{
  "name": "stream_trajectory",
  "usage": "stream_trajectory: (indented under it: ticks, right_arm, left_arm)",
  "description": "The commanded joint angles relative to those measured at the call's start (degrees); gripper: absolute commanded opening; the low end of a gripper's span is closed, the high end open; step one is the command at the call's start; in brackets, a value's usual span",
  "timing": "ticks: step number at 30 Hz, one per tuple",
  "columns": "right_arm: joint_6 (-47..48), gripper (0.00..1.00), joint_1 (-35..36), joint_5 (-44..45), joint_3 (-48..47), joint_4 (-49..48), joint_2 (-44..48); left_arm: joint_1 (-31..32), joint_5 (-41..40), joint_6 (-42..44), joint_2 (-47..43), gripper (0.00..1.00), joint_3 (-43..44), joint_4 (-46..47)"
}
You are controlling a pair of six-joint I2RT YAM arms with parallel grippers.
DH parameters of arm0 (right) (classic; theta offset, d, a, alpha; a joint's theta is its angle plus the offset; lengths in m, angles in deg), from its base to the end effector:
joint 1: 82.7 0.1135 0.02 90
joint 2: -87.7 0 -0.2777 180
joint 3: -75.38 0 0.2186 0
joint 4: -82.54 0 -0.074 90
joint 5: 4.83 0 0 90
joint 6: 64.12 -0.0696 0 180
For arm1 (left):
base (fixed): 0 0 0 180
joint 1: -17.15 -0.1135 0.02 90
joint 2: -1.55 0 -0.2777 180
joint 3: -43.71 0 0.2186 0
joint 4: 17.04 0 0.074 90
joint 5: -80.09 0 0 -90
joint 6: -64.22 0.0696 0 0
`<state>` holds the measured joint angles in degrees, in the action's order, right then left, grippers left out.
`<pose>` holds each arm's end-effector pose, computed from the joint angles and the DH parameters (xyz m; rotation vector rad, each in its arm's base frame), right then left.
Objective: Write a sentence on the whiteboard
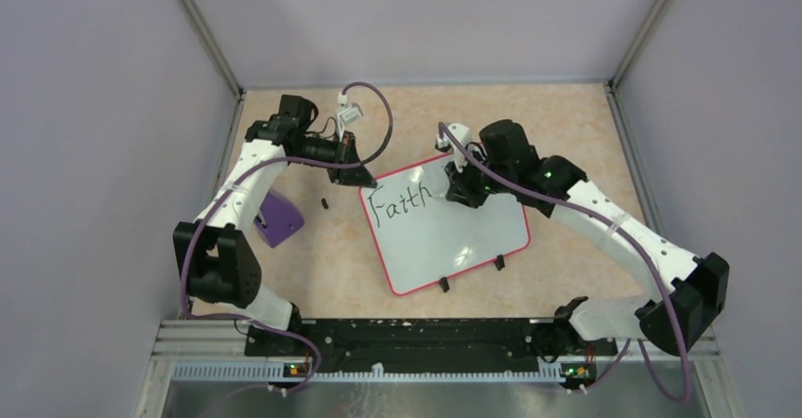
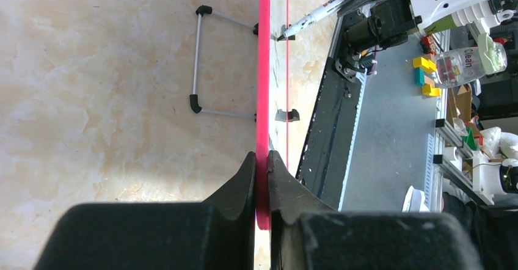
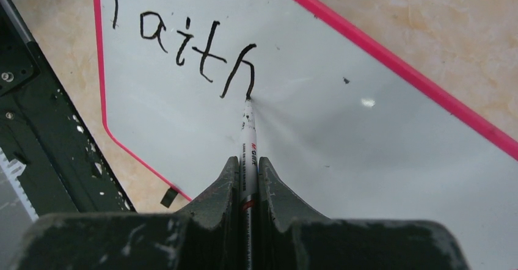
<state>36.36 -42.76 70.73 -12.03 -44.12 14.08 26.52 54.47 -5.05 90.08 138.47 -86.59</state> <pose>0.1905 0.1822 0.3420 -1.0999 2.0152 0.5553 0.2630 -0.1070 0.3218 0.9074 2.0829 -1.3548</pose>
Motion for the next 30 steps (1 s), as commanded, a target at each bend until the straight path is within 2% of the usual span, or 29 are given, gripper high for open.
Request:
stream_trajectory:
  ticks: [1,11,22,30]
  right_arm:
    - [0.9,0.00,-0.7,0.7,2.6,-0.7,2.1]
    - [1.3,0.00,-0.4,-2.0,4.0,0.2,2.4]
    - [3.0,0.00,-0.5,-10.6,-3.9,5.1,3.0]
    - [4.1,0.00,-5.9,-15.0,-5.0,6.4,3.1]
  left_arm:
    - [0.4,-0.3,0.9,-0.7,0.00,-0.8,0.0]
    - [0.4,-0.6,0.9,-0.9,0.00,-1.0,0.0]
    - [0.5,-1.6,1.3,-0.9,0.00,-0.7,-0.1]
    - [0.4,-3.3,3.2,1.5,0.00,1.7,-2.4]
